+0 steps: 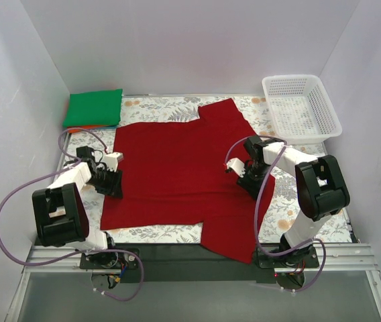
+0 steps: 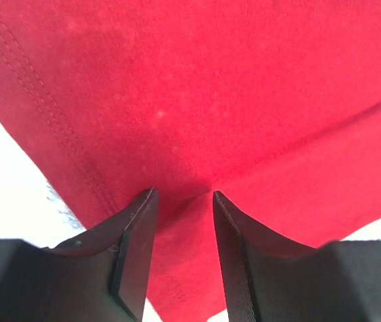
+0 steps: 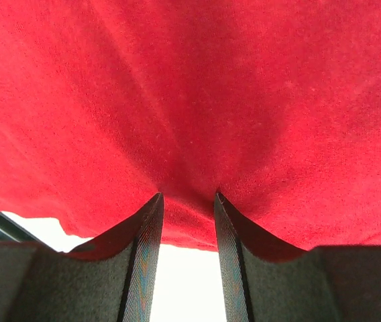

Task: Fold and stack the t-shirts
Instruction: Fold the tshirt

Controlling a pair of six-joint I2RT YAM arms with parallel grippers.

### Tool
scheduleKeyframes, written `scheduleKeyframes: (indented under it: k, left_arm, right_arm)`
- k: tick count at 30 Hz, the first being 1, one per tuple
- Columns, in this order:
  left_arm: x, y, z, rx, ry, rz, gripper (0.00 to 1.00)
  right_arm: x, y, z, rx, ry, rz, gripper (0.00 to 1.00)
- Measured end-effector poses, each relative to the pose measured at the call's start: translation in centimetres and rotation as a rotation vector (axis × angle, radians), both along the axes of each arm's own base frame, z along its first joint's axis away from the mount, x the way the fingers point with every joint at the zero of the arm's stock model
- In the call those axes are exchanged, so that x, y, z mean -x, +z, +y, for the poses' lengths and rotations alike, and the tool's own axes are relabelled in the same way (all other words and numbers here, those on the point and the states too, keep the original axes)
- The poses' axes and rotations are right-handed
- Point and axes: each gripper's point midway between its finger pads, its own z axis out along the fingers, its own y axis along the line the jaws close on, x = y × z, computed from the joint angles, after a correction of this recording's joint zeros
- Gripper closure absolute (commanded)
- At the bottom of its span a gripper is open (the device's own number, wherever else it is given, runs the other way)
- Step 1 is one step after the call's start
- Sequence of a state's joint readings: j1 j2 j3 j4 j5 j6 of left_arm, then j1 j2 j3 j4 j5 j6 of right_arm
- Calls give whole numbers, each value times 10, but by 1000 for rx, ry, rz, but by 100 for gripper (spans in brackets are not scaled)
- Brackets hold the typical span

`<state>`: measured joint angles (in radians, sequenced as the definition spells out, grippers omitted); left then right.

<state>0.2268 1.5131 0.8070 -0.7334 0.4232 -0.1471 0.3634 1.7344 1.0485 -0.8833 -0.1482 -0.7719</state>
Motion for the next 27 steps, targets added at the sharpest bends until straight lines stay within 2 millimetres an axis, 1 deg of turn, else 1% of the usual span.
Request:
scheduleKeyframes:
  k: [2, 5, 9, 11, 12, 13, 14, 16, 18, 19, 20, 21, 22, 24, 25, 27]
  left_arm:
    - [14, -1, -2, -14, -21, -19, 64]
    - [24, -1, -3, -25, -42, -29, 64]
    - [47, 2, -4, -41, -69, 16, 56]
    - [49, 10, -4, -35, -75, 43, 54]
    - [41, 18, -3, -31, -74, 38, 52]
    - [32, 26, -3, -26, -74, 25, 51]
    - [16, 38, -2, -19, -71, -3, 50]
    - [-18, 60, 1, -6, -64, -72, 48]
    - [-53, 82, 3, 11, -49, -144, 47]
    - [-68, 90, 3, 21, -42, -177, 47]
    - [-79, 95, 3, 31, -34, -200, 47]
    - [-89, 100, 2, 45, -25, -217, 47]
    - [-97, 101, 2, 58, -16, -224, 47]
    - [-109, 97, 0, 88, 7, -220, 47]
    - [-112, 93, -1, 99, 17, -213, 47]
    - [-115, 82, -3, 124, 44, -179, 47]
  right_arm:
    - [7, -1, -9, 19, 13, -2, 55]
    - [14, -1, -19, 37, 33, -8, 52]
    - [21, 4, -21, 24, 58, 11, 49]
    - [23, 10, -21, 3, 46, 45, 48]
    - [20, 15, -19, -13, 33, 53, 48]
    - [12, 24, -16, -33, 16, 49, 48]
    - [-1, 31, -12, -54, 1, 27, 48]
    - [-38, 52, -2, -109, -51, -46, 49]
    - [-81, 75, 5, -172, -116, -140, 49]
    - [-96, 83, 7, -192, -146, -171, 50]
    - [-114, 91, 9, -217, -176, -211, 51]
    - [-128, 97, 10, -233, -206, -237, 52]
    - [-141, 101, 11, -248, -238, -255, 55]
    - [-160, 99, 15, -263, -288, -267, 57]
    - [-166, 96, 16, -265, -305, -267, 60]
    - [-175, 81, 19, -256, -332, -252, 61]
